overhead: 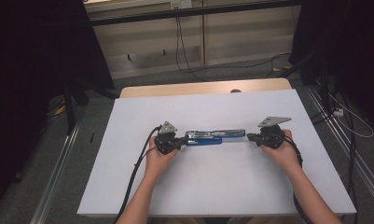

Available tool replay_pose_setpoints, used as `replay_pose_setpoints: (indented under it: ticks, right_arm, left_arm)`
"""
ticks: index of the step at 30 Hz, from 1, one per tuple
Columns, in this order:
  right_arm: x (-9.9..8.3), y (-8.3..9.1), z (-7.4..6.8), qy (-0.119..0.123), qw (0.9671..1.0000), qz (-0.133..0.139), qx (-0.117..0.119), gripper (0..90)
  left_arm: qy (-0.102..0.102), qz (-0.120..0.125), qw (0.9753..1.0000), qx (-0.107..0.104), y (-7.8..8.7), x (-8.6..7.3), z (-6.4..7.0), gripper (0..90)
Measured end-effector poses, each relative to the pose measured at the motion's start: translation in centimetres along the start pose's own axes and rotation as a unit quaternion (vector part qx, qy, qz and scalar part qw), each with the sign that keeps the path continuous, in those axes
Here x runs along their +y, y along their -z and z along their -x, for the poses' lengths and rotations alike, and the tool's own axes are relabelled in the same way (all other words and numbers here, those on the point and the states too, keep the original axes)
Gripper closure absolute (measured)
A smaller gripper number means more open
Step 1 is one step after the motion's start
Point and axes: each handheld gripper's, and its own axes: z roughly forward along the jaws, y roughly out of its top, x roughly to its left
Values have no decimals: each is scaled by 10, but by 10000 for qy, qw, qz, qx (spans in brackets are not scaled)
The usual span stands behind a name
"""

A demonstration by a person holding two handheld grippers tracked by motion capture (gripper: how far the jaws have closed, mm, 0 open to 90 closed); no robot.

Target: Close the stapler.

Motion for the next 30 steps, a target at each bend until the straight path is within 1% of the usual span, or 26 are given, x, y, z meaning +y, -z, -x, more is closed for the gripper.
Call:
replay_pose_setpoints:
  ticks: [6,7,9,12,13,15,17,19,21,23,30]
  right_arm:
    - [1,-2,-2,65,10000,-38,40,900]
    - [1,-2,-2,86,9999,-54,20,900]
    - [1,-3,-2,84,9999,-69,23,900]
    - [0,-4,-1,57,9998,-160,51,900]
    - [0,-5,-1,81,9998,-190,52,900]
    - [0,-6,-1,77,9998,-165,101,900]
    - [0,-7,-1,66,9999,-115,53,900]
    - [1,-6,-1,65,9998,-118,127,900]
    - [1,-6,-1,15,9998,-57,199,900]
    - [2,-5,-1,17,9997,-8,251,900]
    - [5,-4,-3,-5,9995,116,297,900]
  left_arm:
    - [-25,54,10000,68,-1,0,-1,900]
    - [4,85,9999,69,-1,-1,-1,900]
    - [-18,102,9999,55,-2,-1,-1,900]
    - [-7,143,9999,69,-3,-1,0,900]
    - [-18,146,9999,52,-4,-1,-1,900]
    - [-1,150,9999,33,-4,-1,-1,900]
    - [1,146,9999,49,-3,-1,-1,900]
    - [-31,128,9999,105,-2,-1,-1,900]
    - [-27,130,9998,113,-2,-1,-1,900]
    - [-21,121,9999,115,-2,-1,-1,900]
    - [-6,148,9998,95,-2,-2,-1,900]
